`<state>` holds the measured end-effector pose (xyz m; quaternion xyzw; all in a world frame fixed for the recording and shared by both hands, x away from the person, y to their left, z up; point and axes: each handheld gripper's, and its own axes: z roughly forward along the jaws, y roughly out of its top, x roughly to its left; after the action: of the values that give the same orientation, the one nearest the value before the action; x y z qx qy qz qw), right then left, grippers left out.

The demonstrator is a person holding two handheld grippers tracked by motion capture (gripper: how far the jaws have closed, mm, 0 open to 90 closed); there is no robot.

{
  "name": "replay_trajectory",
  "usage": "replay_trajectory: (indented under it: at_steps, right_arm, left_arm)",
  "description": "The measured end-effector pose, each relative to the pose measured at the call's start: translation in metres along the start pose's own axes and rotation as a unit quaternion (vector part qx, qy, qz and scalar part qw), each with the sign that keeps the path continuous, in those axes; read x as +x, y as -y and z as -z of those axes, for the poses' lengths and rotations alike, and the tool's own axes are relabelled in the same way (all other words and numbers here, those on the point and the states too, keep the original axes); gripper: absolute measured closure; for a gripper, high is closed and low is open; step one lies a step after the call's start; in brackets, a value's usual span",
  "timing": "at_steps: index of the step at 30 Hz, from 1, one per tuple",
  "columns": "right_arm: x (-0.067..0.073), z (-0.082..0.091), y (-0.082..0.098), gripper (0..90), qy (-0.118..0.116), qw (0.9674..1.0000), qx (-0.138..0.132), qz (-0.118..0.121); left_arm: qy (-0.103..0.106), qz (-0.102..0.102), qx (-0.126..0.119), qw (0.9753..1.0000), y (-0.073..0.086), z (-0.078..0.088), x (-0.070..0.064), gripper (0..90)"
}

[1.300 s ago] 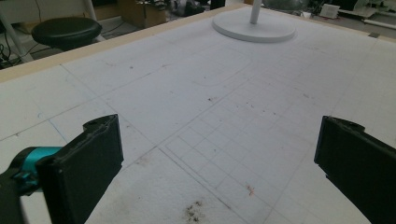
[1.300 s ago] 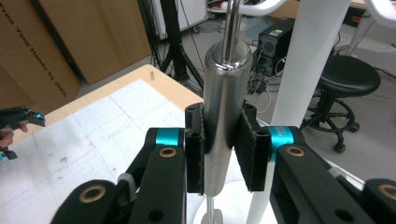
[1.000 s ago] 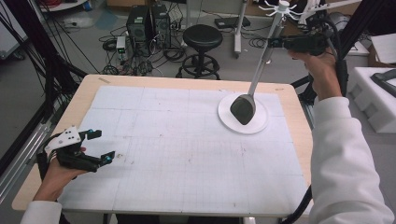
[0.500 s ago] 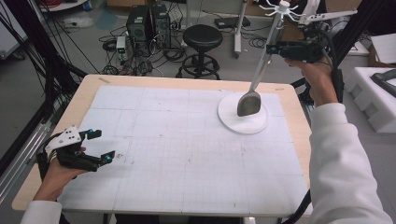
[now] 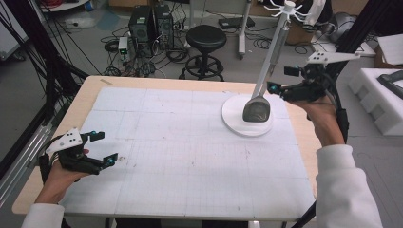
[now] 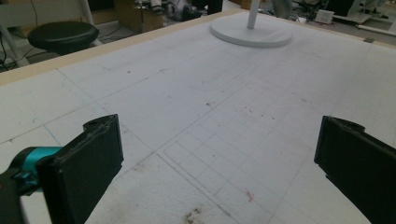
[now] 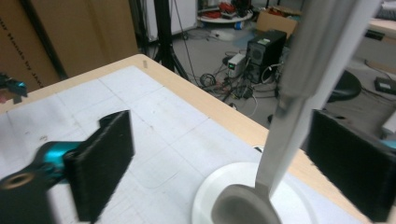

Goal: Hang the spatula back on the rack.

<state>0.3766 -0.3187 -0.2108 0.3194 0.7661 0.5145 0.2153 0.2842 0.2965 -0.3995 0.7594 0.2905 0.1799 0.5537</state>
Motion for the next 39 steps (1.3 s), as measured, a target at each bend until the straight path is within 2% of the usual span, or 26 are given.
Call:
replay_trajectory:
  at_steps: [3,5,10,14,15,17,21,23,27,30,39]
  right_arm:
    - [0.013,0.002,0.018,0.2,-0.018,0.9996,-0.019,0.015]
    - [0.022,0.004,0.03,0.2,-0.011,0.9992,-0.03,0.024]
    - [0.039,0.008,0.059,0.1,-0.026,0.9978,-0.058,0.021]
    - [0.053,0.012,0.083,0.2,-0.026,0.9966,-0.077,0.016]
    - [0.058,0.012,0.091,0.2,-0.022,0.9965,-0.078,0.02]
    - [0.065,0.01,0.106,0.2,-0.029,0.9962,-0.082,0.011]
    - [0.076,0.004,0.134,0.2,-0.017,0.9979,-0.062,0.011]
    - [0.078,0.0,0.15,0.2,-0.026,0.9973,-0.068,-0.007]
    - [0.081,-0.004,0.176,0.2,-0.03,0.9964,-0.076,-0.023]
    - [0.082,-0.005,0.185,0.2,-0.033,0.9964,-0.076,-0.019]
    - [0.08,-0.002,0.19,0.2,-0.033,0.9964,-0.077,-0.016]
  left_arm:
    - [0.001,0.003,-0.007,1.0,-0.001,0.001,-0.001,1.7]
    - [0.005,0.002,-0.011,0.9999,-0.002,0.002,-0.002,1.7]
    - [0.008,0.004,-0.017,0.9998,-0.002,0.003,-0.002,1.7]
    - [0.009,-0.002,-0.021,0.9997,-0.003,0.004,-0.004,1.7]
    - [0.009,-0.002,-0.022,0.9997,-0.003,0.004,-0.005,1.7]
    - [0.016,-0.002,-0.029,0.9995,-0.003,0.005,-0.008,1.7]
    - [0.018,-0.006,-0.031,0.9993,-0.003,0.006,-0.013,1.7]
    - [0.02,-0.005,-0.037,0.9991,-0.001,0.008,-0.015,1.7]
    - [0.02,-0.007,-0.034,0.9992,0.002,0.011,-0.019,1.7]
    - [0.02,-0.007,-0.037,0.9991,0.004,0.012,-0.02,1.7]
    - [0.022,-0.009,-0.04,0.9989,0.005,0.012,-0.019,1.7]
